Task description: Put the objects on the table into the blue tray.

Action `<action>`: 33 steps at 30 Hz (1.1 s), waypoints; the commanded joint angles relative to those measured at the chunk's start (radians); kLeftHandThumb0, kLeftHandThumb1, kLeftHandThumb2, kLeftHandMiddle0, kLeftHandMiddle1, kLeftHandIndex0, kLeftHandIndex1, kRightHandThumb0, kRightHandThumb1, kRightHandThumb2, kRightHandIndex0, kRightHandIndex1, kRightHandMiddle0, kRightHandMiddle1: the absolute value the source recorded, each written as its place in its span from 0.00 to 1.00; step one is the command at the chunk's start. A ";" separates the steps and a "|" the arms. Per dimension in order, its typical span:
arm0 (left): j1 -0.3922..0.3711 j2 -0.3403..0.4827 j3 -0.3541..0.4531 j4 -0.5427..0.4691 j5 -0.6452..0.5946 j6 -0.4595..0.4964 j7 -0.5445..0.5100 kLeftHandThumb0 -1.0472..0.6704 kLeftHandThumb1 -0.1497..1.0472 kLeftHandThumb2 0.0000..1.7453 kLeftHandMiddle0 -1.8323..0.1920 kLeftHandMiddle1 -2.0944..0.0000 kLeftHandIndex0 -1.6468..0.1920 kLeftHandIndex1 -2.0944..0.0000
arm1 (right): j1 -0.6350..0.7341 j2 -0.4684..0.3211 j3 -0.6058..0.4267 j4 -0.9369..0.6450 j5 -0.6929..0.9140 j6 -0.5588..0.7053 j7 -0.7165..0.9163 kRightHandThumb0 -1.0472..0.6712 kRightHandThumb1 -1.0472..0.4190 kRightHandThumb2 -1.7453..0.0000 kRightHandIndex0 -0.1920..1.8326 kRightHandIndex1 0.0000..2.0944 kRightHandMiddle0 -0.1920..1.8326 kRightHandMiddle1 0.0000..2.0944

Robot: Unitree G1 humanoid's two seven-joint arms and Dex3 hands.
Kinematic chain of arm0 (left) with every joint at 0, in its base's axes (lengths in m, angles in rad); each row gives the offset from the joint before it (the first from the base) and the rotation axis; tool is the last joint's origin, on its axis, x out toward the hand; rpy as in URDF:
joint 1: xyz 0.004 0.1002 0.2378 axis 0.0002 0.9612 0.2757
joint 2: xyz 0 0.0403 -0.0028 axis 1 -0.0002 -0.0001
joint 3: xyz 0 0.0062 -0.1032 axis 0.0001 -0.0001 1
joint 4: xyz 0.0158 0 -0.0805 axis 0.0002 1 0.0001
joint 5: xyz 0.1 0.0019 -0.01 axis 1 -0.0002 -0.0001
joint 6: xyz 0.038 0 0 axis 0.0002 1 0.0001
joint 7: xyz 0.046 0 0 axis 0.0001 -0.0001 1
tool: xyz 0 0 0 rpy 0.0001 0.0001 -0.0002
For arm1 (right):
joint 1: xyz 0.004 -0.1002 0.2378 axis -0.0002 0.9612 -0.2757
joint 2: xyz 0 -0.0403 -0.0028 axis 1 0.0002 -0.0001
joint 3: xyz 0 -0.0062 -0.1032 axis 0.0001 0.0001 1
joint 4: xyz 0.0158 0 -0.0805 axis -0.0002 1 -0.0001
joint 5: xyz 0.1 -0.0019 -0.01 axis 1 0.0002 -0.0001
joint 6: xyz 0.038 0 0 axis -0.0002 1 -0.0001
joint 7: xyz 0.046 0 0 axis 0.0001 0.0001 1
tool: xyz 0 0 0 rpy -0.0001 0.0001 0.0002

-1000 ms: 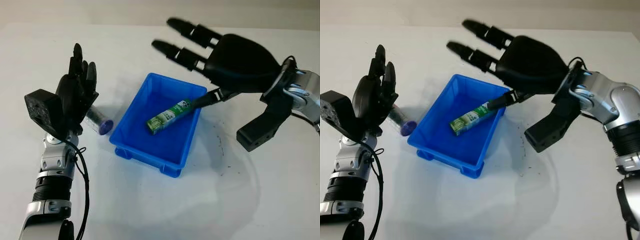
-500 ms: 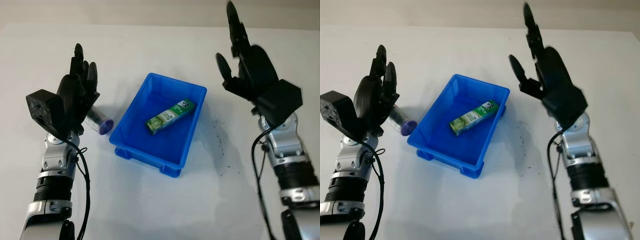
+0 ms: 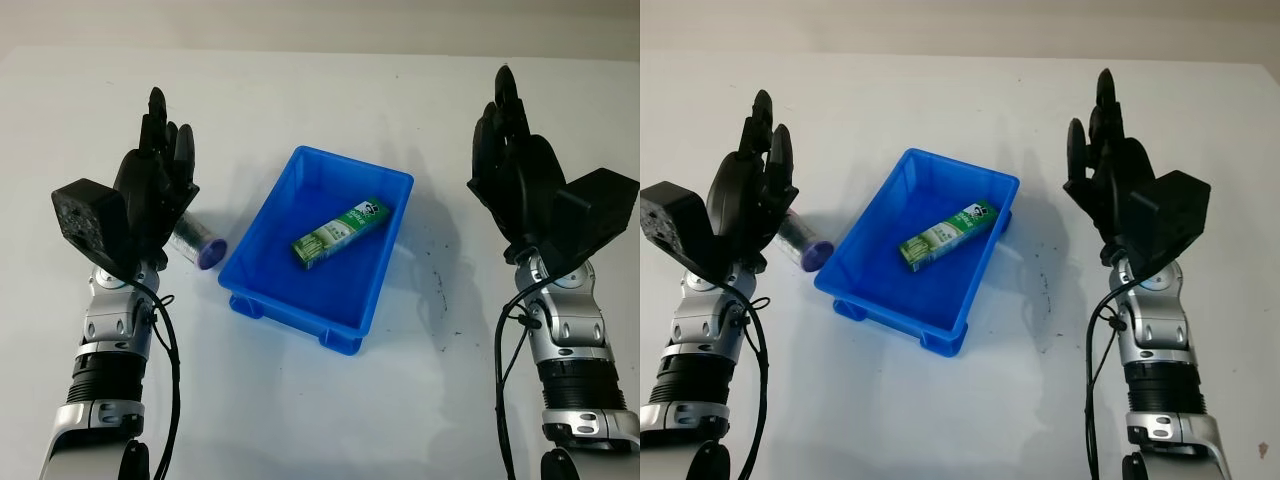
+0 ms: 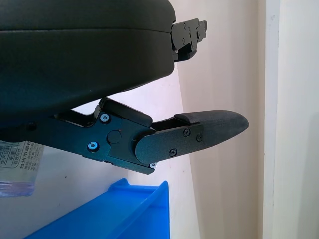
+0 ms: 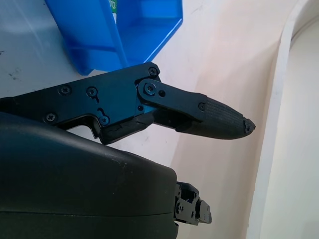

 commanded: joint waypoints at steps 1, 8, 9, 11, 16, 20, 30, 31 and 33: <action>0.008 0.013 0.005 -0.001 0.004 -0.010 -0.004 0.19 1.00 0.34 1.00 1.00 1.00 1.00 | 0.007 0.013 -0.011 -0.025 0.000 0.004 -0.004 0.19 0.00 0.58 0.00 0.00 0.00 0.00; 0.017 0.025 0.022 -0.037 -0.019 -0.033 -0.036 0.19 1.00 0.35 1.00 1.00 1.00 1.00 | 0.015 0.026 -0.013 -0.040 -0.005 0.012 0.001 0.20 0.00 0.57 0.00 0.00 0.00 0.00; 0.019 0.039 0.024 -0.050 -0.014 -0.046 -0.045 0.19 1.00 0.35 1.00 1.00 1.00 1.00 | 0.017 0.027 -0.013 -0.044 -0.004 0.014 0.003 0.20 0.00 0.57 0.00 0.00 0.00 0.00; 0.021 0.089 0.028 -0.088 -0.009 -0.047 -0.084 0.19 1.00 0.36 1.00 1.00 1.00 1.00 | 0.020 0.030 -0.016 -0.051 0.001 0.020 0.005 0.20 0.00 0.57 0.00 0.00 0.00 0.00; -0.028 0.289 0.035 -0.123 -0.028 0.044 -0.276 0.19 1.00 0.33 1.00 1.00 1.00 1.00 | 0.029 0.040 -0.023 -0.073 0.008 0.054 0.003 0.19 0.00 0.57 0.00 0.00 0.00 0.00; -0.113 0.459 -0.009 -0.062 0.012 0.094 -0.451 0.16 0.97 0.11 0.96 0.97 0.93 0.97 | 0.028 0.053 -0.021 -0.064 0.004 0.042 0.002 0.19 0.00 0.57 0.00 0.00 0.00 0.00; -0.187 0.626 -0.238 -0.119 0.393 0.015 -0.487 0.28 0.74 0.02 0.89 0.97 0.87 0.97 | 0.021 0.049 -0.031 -0.044 0.004 0.043 0.025 0.19 0.00 0.57 0.00 0.00 0.00 0.00; -0.183 0.631 -0.248 -0.122 0.416 -0.016 -0.481 0.29 0.74 0.02 0.89 0.97 0.87 0.97 | 0.020 0.049 -0.033 -0.043 0.004 0.044 0.026 0.19 0.00 0.57 0.00 0.00 0.00 0.00; -0.173 0.637 -0.283 -0.111 0.479 -0.105 -0.459 0.32 0.75 0.03 0.90 0.98 0.88 0.97 | 0.020 0.047 -0.036 -0.042 0.006 0.044 0.031 0.19 0.00 0.57 0.00 0.00 0.00 0.00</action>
